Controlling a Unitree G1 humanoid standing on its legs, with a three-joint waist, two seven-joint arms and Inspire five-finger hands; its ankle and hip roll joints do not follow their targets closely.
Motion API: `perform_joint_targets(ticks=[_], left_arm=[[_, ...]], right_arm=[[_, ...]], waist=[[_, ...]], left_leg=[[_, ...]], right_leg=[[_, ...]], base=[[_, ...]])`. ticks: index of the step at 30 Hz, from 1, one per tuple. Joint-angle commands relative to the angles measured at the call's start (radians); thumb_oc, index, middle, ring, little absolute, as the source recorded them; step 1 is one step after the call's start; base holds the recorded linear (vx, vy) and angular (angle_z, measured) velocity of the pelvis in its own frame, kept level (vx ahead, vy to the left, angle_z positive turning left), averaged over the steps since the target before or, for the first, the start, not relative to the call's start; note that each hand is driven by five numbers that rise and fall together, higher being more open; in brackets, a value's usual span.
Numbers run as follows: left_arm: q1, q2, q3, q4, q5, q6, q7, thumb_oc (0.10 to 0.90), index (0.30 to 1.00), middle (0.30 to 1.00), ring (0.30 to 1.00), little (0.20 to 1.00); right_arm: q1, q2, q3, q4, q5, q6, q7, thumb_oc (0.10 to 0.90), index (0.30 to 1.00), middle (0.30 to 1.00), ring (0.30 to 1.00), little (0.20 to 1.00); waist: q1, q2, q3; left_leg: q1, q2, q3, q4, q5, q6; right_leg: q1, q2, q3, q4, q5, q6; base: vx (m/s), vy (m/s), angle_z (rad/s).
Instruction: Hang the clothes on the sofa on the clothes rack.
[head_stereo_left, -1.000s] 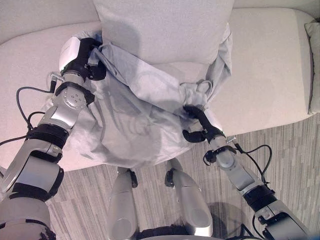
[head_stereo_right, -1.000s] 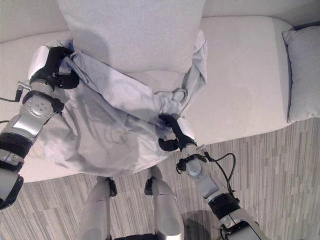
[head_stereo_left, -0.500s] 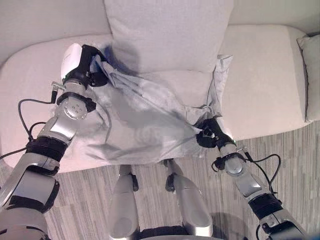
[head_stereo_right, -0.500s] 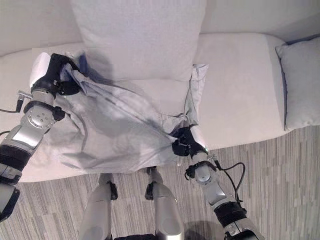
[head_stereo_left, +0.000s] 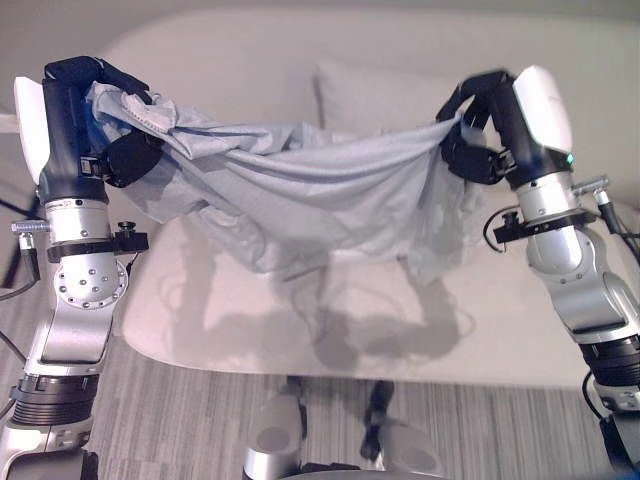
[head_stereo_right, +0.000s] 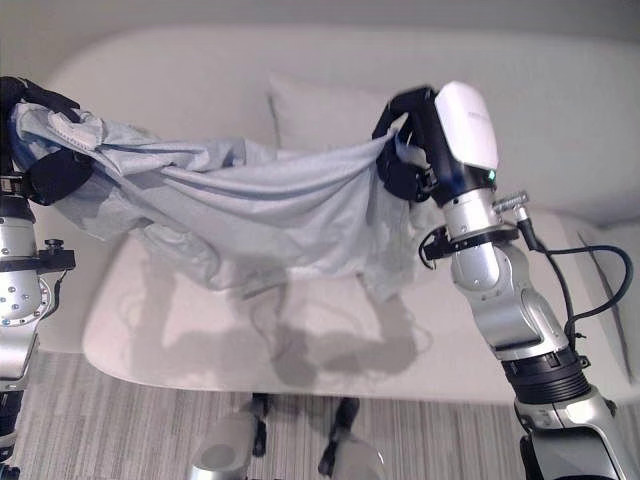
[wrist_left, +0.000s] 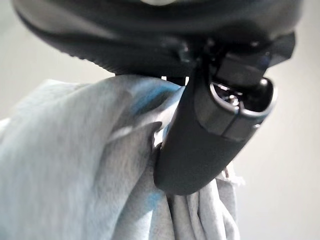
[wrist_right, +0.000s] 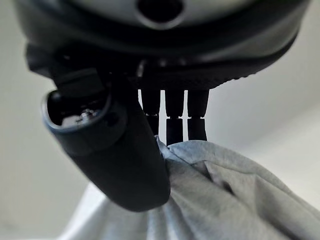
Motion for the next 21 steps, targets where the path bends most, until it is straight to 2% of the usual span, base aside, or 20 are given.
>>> perform_joint_targets(ticks=[1,3,5,6,7,9,10,12,13,15,17,18,19,20,21], left_arm=[[-0.011,0.06,0.124,0.028,0.072,-0.06,0.07,0.4,0.3,0.3,0.3,0.3],[-0.01,0.055,0.15,0.013,0.087,-0.057,0.085,0.4,0.3,0.3,0.3,0.3],[-0.016,0.054,0.163,0.005,0.091,-0.055,0.097,0.4,0.3,0.3,0.3,0.3],[-0.015,0.053,0.166,0.004,0.091,-0.054,0.096,0.4,0.3,0.3,0.3,0.3],[-0.009,0.045,0.185,-0.009,0.088,-0.055,0.101,0.4,0.3,0.3,0.3,0.3],[0.012,0.023,0.199,-0.026,0.084,-0.058,0.097,0.4,0.3,0.3,0.3,0.3],[0.014,0.021,0.201,-0.028,0.084,-0.057,0.096,0.4,0.3,0.3,0.3,0.3],[0.033,0.002,0.213,-0.043,0.078,-0.062,0.094,0.4,0.3,0.3,0.3,0.3],[0.031,-0.007,0.215,-0.042,0.074,-0.06,0.104,0.4,0.3,0.3,0.3,0.3],[0.018,-0.009,0.202,-0.042,0.063,-0.062,0.117,0.4,0.3,0.3,0.3,0.3],[0.0,0.007,0.189,-0.035,0.048,-0.062,0.13,0.4,0.3,0.3,0.3,0.3],[-0.004,0.019,0.184,-0.025,0.046,-0.062,0.135,0.4,0.3,0.3,0.3,0.3],[-0.007,0.023,0.179,-0.019,0.043,-0.058,0.138,0.4,0.3,0.3,0.3,0.3],[-0.008,0.029,0.184,-0.021,0.04,-0.066,0.134,0.4,0.3,0.3,0.3,0.3],[-0.014,0.04,0.182,-0.019,0.04,-0.065,0.128,0.4,0.3,0.3,0.3,0.3]], right_arm=[[-0.02,-0.013,0.006,-0.015,-0.041,-0.078,-0.038,0.4,0.3,0.3,0.3,0.3],[-0.052,-0.034,-0.002,-0.005,-0.049,-0.077,-0.053,0.4,0.3,0.3,0.3,0.3],[-0.084,-0.064,-0.012,0.001,-0.068,-0.067,-0.069,0.4,0.3,0.3,0.3,0.3],[-0.088,-0.064,-0.009,0.004,-0.068,-0.067,-0.07,0.4,0.3,0.3,0.3,0.3],[-0.12,-0.081,-0.006,0.019,-0.084,-0.055,-0.087,0.4,0.3,0.3,0.3,0.3],[-0.139,-0.09,0.0,0.036,-0.103,-0.043,-0.097,0.4,0.3,0.3,0.3,0.3],[-0.142,-0.09,0.003,0.038,-0.103,-0.043,-0.098,0.4,0.3,0.3,0.3,0.3],[-0.156,-0.094,0.008,0.064,-0.12,-0.034,-0.117,0.4,0.3,0.3,0.3,0.3],[-0.151,-0.106,0.008,0.079,-0.131,-0.022,-0.125,0.4,0.3,0.3,0.3,0.3],[-0.116,-0.128,-0.01,0.083,-0.137,-0.019,-0.137,0.4,0.3,0.3,0.3,0.3],[-0.096,-0.148,-0.025,0.087,-0.137,-0.008,-0.145,0.4,0.3,0.3,0.3,0.3],[-0.095,-0.159,-0.032,0.091,-0.135,-0.004,-0.149,0.4,0.3,0.3,0.3,0.3],[-0.097,-0.164,-0.039,0.091,-0.134,0.002,-0.148,0.4,0.3,0.3,0.3,0.3],[-0.089,-0.165,-0.046,0.1,-0.136,0.0,-0.149,0.4,0.3,0.3,0.3,0.3],[-0.08,-0.158,-0.059,0.104,-0.137,0.002,-0.148,0.4,0.3,0.3,0.3,0.3]], waist=[[0.007,-0.091,-0.173],[0.037,-0.091,-0.19],[0.05,-0.097,-0.193],[0.047,-0.096,-0.191],[0.061,-0.105,-0.199],[0.067,-0.116,-0.208],[0.067,-0.115,-0.207],[0.064,-0.121,-0.232],[0.049,-0.118,-0.244],[0.018,-0.111,-0.263],[0.005,-0.101,-0.278],[0.007,-0.098,-0.279],[0.01,-0.099,-0.281],[0.019,-0.1,-0.286],[0.011,-0.112,-0.285]], left_leg=[[0.049,0.024,0.042,0.0,-0.061,-0.065],[0.04,0.023,0.027,0.004,-0.036,-0.082],[0.027,0.033,0.066,0.031,-0.02,-0.085],[0.025,0.033,0.064,0.038,-0.023,-0.085],[0.029,0.044,0.112,0.095,-0.056,-0.073],[0.057,0.07,0.156,0.142,-0.09,-0.06],[0.057,0.07,0.156,0.147,-0.095,-0.06],[0.135,0.181,0.239,0.223,-0.117,-0.076],[0.183,0.263,0.307,0.257,-0.085,-0.09],[0.235,0.354,0.362,0.259,-0.005,-0.121],[0.258,0.38,0.348,0.229,0.048,-0.149],[0.256,0.377,0.312,0.202,0.05,-0.164],[0.232,0.358,0.253,0.186,0.025,-0.165],[0.231,0.323,0.196,0.144,-0.066,-0.16],[0.223,0.292,0.191,0.117,-0.157,-0.142]], right_leg=[[0.028,-0.012,-0.02,0.003,-0.109,0.013],[0.053,-0.017,-0.064,0.003,-0.119,0.013],[0.066,-0.037,-0.121,0.003,-0.113,0.017],[0.067,-0.038,-0.123,0.003,-0.113,0.017],[0.068,-0.062,-0.156,0.003,-0.096,0.021],[0.068,-0.09,-0.182,0.003,-0.076,0.024],[0.069,-0.09,-0.182,0.003,-0.076,0.024],[0.072,-0.142,-0.225,0.003,-0.05,0.051],[0.064,-0.189,-0.271,0.003,-0.021,0.067],[0.061,-0.241,-0.321,0.006,0.016,0.094],[0.058,-0.282,-0.347,0.011,0.048,0.118],[0.055,-0.301,-0.352,0.01,0.057,0.134],[0.061,-0.321,-0.351,0.01,0.067,0.146],[0.064,-0.355,-0.356,0.01,0.095,0.171],[0.074,-0.378,-0.359,0.011,0.118,0.178]], base=[[-0.08,-0.097,0.42],[-0.1,-0.063,0.65],[-0.13,-0.024,0.61],[-0.16,0.023,1.03],[-0.15,0.062,0.96],[-0.14,0.084,0.65],[-0.07,0.148,0.48],[-0.12,0.317,0.6],[-0.2,0.464,0.57],[-0.16,0.544,0.55],[-0.1,0.588,0.96],[-0.05,0.593,1.06],[0.01,0.628,0.61],[0.06,0.565,0.33],[0.03,0.82,0.69]])
